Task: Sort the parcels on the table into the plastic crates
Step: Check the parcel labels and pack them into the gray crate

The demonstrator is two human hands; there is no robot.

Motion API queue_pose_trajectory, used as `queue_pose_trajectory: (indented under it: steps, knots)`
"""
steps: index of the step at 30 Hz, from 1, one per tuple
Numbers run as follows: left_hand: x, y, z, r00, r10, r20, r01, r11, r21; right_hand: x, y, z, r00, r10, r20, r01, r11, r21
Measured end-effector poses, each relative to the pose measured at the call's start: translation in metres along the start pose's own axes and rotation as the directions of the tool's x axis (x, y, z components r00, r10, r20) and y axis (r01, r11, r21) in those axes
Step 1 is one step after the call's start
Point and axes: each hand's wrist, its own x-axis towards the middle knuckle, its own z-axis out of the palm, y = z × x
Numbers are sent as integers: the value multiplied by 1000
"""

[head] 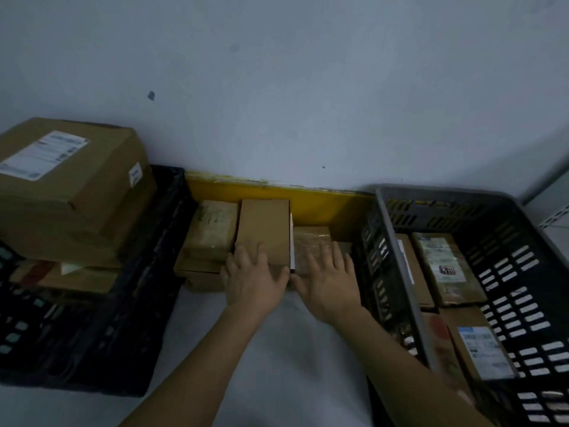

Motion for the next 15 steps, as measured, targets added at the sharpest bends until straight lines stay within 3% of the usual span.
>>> queue_pose_trajectory:
  steps: [8,15]
  knots:
    - [37,1,21,991,-40,128,36,999,37,-13,-7,39,989,121,90,-119,993,-24]
    - [46,9,44,990,-109,87,109,994,6,-17,-4,37,987,121,101,-125,992,34]
